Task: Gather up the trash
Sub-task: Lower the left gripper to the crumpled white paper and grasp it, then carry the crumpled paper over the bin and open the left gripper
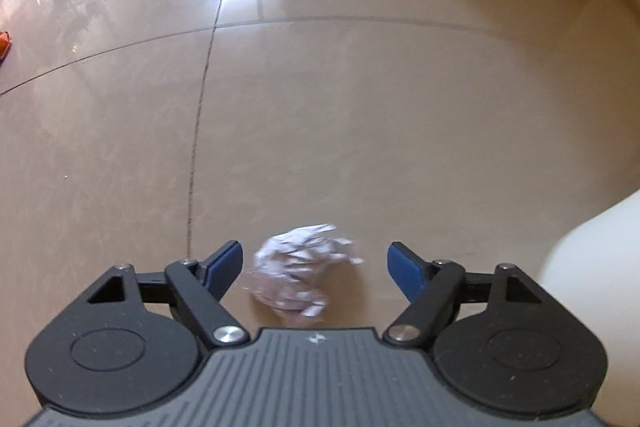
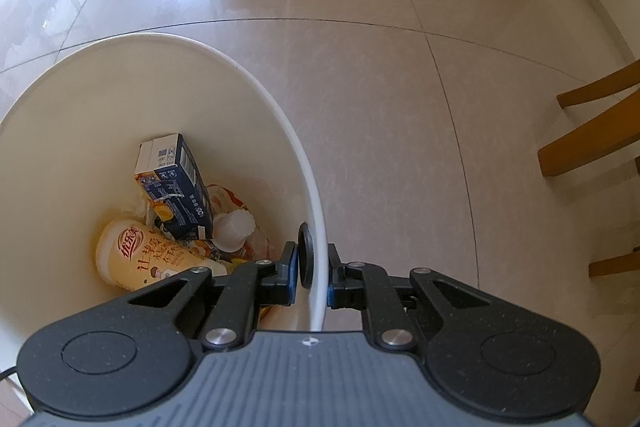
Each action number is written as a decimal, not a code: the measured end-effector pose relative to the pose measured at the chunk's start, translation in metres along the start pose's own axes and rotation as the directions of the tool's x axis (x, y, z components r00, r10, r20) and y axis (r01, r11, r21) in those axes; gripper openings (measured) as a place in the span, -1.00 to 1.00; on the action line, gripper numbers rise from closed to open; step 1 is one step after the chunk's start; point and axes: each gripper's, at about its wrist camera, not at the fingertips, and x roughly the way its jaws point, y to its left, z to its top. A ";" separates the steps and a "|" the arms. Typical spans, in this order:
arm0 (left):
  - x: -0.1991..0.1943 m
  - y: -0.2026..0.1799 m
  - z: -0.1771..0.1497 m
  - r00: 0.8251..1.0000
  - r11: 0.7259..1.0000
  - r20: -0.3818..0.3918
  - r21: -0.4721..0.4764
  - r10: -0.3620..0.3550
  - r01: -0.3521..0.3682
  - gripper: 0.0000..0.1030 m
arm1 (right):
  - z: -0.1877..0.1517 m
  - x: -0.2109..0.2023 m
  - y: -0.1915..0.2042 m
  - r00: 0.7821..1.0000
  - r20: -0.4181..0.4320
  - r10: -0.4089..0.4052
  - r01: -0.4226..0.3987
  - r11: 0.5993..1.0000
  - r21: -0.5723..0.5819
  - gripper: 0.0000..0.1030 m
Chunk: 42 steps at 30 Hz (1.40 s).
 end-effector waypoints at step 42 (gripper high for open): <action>-0.119 -0.074 0.022 0.992 0.929 -0.115 0.357 -0.056 0.094 -0.29 | 0.000 -0.004 -0.006 0.999 0.011 0.045 -0.045 0.999 0.019 -0.69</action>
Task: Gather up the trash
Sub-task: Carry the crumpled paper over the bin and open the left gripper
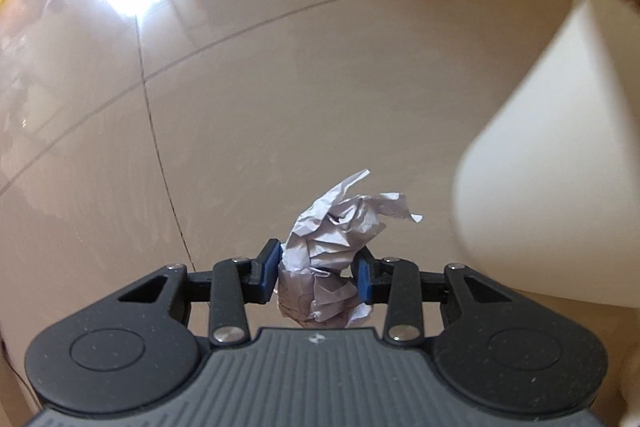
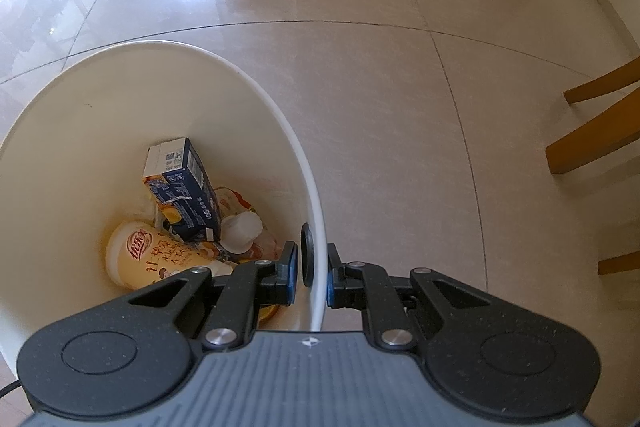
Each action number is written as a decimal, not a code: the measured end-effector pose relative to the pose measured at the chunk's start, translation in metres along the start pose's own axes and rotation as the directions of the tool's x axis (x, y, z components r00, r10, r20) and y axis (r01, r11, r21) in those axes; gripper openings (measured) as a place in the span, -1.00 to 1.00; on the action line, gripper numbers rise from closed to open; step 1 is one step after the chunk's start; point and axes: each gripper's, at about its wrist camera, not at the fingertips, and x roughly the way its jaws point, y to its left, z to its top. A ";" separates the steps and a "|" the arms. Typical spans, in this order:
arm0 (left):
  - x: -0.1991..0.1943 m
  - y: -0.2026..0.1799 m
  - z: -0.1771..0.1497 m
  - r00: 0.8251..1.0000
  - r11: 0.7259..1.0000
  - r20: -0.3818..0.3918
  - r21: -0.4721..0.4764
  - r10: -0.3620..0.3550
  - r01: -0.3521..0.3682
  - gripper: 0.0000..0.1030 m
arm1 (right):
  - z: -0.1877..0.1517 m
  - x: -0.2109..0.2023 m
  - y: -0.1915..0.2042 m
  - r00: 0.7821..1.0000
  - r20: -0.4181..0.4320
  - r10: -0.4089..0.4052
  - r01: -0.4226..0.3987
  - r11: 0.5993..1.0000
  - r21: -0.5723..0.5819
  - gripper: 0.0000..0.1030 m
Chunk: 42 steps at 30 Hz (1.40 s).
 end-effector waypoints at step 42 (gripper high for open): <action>-0.122 -0.163 0.036 0.981 0.989 0.162 0.114 -0.110 0.092 0.84 | 0.000 -0.015 -0.009 0.996 -0.011 0.086 -0.086 0.996 0.019 -0.43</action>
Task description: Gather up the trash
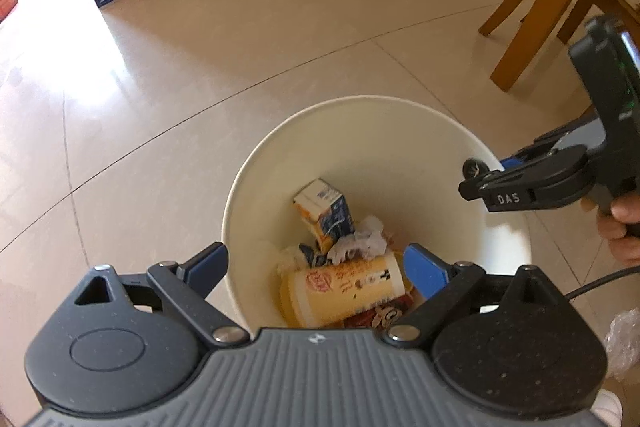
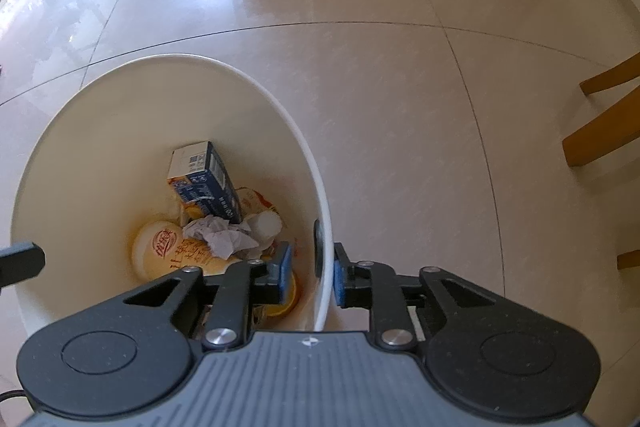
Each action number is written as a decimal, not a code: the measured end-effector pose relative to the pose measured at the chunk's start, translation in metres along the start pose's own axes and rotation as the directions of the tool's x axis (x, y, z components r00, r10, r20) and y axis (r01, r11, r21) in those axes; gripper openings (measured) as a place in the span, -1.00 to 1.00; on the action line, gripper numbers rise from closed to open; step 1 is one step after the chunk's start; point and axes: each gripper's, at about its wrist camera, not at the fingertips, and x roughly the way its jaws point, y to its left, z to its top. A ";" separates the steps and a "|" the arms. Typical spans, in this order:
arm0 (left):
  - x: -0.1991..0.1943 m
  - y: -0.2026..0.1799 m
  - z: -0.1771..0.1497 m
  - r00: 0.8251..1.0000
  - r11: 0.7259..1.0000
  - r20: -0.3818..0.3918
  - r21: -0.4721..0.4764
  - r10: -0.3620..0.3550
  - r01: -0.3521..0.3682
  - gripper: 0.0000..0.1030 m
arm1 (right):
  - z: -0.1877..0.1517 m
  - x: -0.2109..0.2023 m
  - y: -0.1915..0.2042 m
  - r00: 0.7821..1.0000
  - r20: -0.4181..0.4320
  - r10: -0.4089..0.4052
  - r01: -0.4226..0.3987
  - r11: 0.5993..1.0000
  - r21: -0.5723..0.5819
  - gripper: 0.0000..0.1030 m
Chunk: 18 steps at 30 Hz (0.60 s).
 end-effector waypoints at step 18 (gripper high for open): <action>-0.056 -0.017 -0.025 0.991 0.965 -0.054 -0.224 0.124 -0.133 0.85 | -0.037 -0.078 0.016 0.998 -0.014 0.068 -0.068 0.998 -0.005 0.90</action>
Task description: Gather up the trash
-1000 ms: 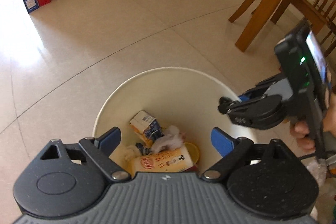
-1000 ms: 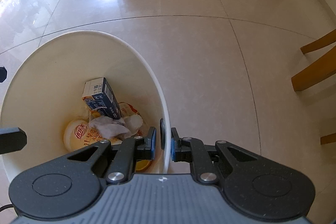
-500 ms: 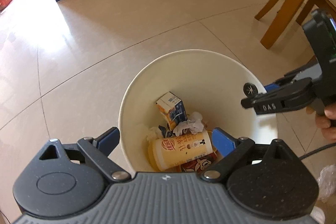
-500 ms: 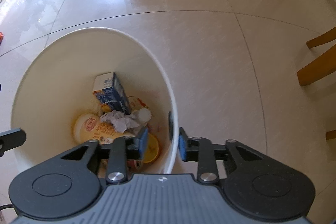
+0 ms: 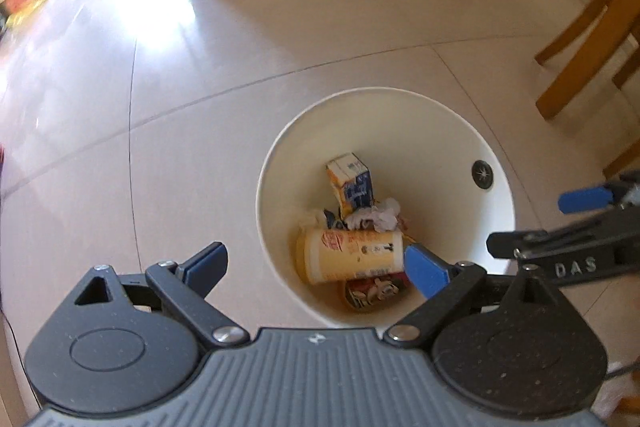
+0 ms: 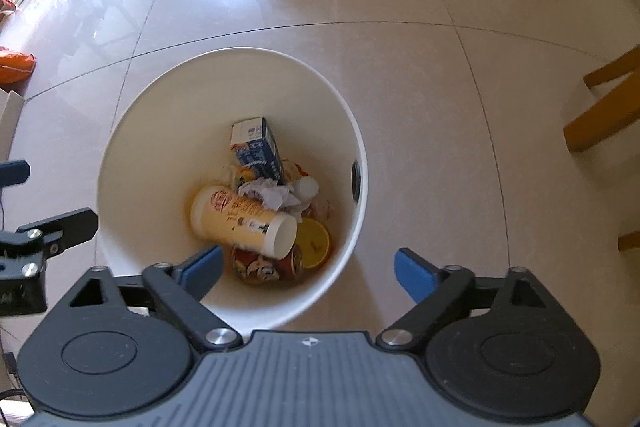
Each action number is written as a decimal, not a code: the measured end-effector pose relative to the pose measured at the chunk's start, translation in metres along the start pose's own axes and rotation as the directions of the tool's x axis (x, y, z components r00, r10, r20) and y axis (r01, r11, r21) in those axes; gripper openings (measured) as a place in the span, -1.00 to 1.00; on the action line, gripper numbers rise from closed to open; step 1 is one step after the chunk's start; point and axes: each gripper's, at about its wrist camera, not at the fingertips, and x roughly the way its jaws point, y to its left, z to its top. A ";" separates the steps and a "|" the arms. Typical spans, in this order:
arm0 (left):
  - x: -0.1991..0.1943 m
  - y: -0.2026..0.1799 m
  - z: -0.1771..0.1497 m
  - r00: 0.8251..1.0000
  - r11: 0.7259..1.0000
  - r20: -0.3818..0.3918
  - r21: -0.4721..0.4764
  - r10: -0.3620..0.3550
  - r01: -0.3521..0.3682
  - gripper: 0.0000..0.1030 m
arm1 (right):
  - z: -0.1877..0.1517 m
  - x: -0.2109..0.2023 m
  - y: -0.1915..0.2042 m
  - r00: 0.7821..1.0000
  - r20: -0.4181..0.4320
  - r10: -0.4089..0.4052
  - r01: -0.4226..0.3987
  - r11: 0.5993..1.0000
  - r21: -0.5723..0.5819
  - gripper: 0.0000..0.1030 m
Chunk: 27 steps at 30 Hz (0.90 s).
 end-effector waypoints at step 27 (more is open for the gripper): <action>-0.035 0.002 -0.053 0.994 0.984 -0.051 -0.144 0.100 -0.107 0.95 | -0.071 -0.063 0.017 0.995 0.058 -0.085 0.076 0.988 0.137 1.00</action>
